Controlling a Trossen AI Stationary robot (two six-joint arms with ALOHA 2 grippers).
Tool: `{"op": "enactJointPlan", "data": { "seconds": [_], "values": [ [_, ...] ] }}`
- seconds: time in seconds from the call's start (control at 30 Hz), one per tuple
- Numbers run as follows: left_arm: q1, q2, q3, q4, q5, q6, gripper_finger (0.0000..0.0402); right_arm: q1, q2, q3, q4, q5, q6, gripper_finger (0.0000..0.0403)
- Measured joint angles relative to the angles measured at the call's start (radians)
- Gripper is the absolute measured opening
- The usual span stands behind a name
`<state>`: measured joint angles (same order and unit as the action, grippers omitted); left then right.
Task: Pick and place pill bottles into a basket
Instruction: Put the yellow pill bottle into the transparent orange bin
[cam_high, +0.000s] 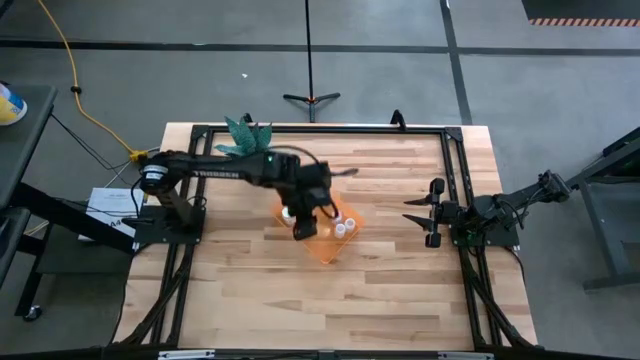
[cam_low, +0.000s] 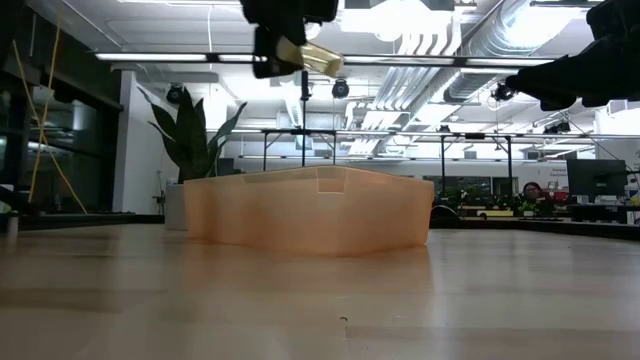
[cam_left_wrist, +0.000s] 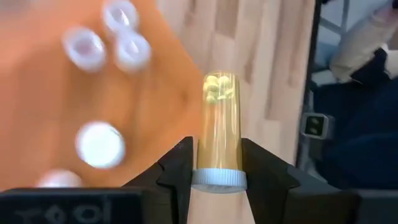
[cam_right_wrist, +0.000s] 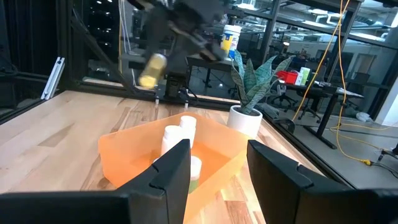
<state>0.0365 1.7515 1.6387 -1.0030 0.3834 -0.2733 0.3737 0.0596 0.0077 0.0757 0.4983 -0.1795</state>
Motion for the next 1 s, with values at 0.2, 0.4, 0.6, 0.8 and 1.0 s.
{"op": "enactJointPlan", "data": {
  "seconds": [0.2,0.4,0.6,0.8,1.0],
  "values": [
    [0.099,0.036,0.003,0.022,-0.058,0.076,0.0163,0.000,0.000,0.000,0.000,0.000,0.000,0.0149],
    [0.165,0.127,0.001,-0.028,-0.074,0.094,0.0164,0.000,0.004,0.000,0.000,0.000,-0.001,0.0149],
    [0.207,0.180,0.000,-0.157,-0.173,0.114,0.0165,0.000,0.014,0.000,0.000,0.000,-0.001,0.0149],
    [0.227,0.184,0.001,-0.208,-0.218,0.111,0.0165,0.000,0.015,0.000,0.000,0.000,-0.002,0.0149],
    [0.226,0.185,0.001,-0.262,-0.260,0.112,0.0165,0.000,0.015,0.000,0.000,0.000,-0.002,0.0149]
  ]
}}
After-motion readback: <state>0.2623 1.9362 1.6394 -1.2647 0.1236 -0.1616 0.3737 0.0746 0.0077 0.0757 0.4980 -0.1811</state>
